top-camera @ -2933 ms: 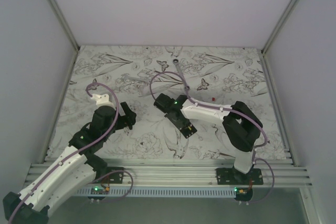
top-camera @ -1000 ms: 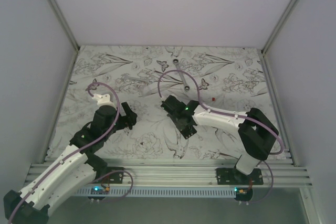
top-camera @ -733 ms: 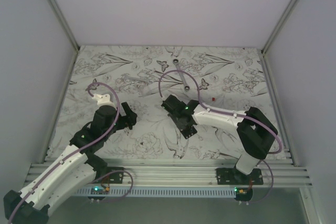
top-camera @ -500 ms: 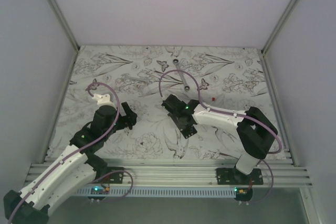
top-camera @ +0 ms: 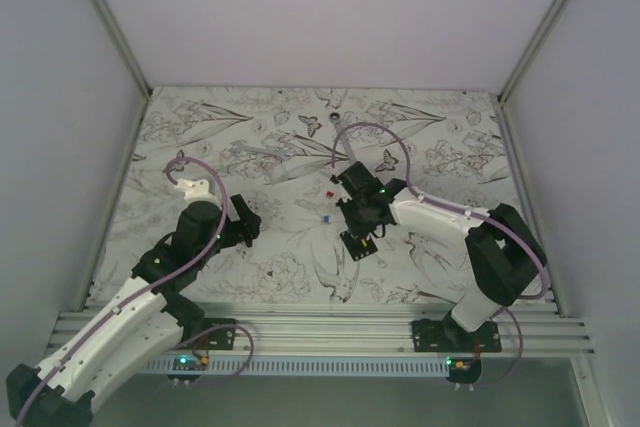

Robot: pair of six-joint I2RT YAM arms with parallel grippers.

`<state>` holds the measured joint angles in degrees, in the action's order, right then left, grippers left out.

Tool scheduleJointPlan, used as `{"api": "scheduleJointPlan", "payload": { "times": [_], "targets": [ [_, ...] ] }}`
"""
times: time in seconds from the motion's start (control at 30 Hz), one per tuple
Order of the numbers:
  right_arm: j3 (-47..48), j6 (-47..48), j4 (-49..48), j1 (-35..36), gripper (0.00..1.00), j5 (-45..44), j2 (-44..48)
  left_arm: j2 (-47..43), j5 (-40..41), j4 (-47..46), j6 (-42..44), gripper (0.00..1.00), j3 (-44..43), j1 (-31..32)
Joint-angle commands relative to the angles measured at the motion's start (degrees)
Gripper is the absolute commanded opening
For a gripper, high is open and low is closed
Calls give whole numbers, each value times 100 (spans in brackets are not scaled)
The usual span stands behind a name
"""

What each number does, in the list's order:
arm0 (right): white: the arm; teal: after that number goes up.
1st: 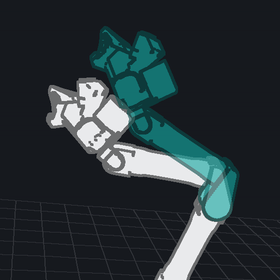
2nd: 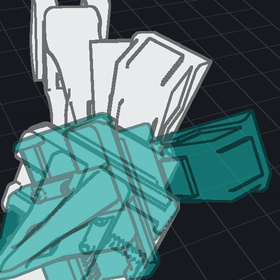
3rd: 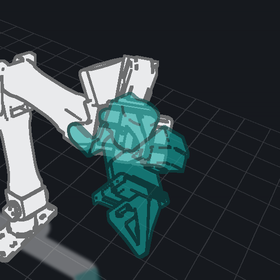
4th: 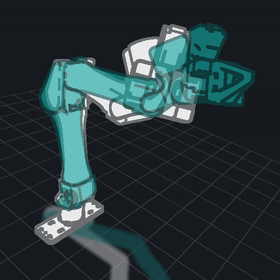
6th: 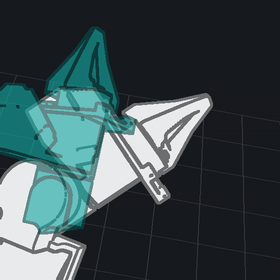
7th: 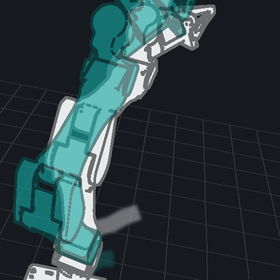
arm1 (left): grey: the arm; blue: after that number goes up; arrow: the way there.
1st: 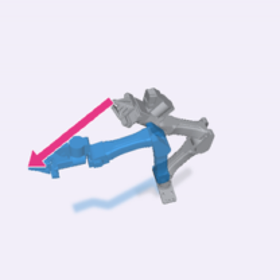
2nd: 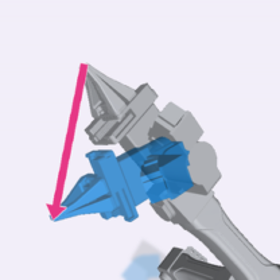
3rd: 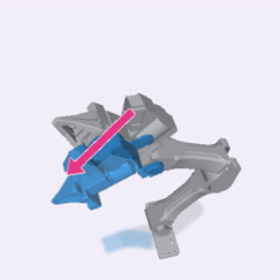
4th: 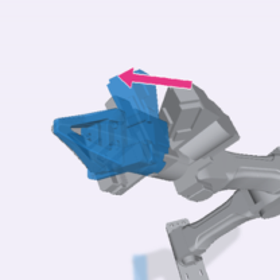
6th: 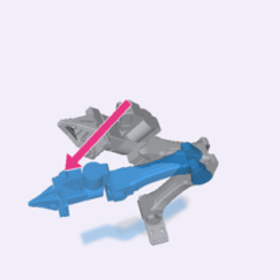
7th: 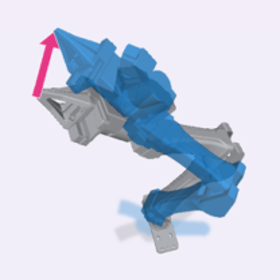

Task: Snap on the fuse box
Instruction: Install the fuse at the fuse box base.

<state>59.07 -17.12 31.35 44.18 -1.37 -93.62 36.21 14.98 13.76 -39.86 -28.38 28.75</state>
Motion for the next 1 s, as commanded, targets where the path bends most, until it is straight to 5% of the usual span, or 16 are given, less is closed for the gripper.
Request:
{"api": "scheduleJointPlan", "payload": {
  "times": [0.0, 0.2, 0.57, 0.97],
  "targets": [
    [-177, 135, -88, -296, 4, 726, 132, -61, -13, 91, -7, 100, 12, -45],
    [-186, 155, -108, -357, 13, 711, 340, -86, -4, 86, -5, 100, 23, -45],
    [-133, -90, 24, 410, 31, -828, 647, -71, 0, 88, -21, 100, 21, -47],
    [-92, -410, -13, 942, 30, -1957, 139, -41, -3, 82, -27, 100, 17, -47]
  ]
}}
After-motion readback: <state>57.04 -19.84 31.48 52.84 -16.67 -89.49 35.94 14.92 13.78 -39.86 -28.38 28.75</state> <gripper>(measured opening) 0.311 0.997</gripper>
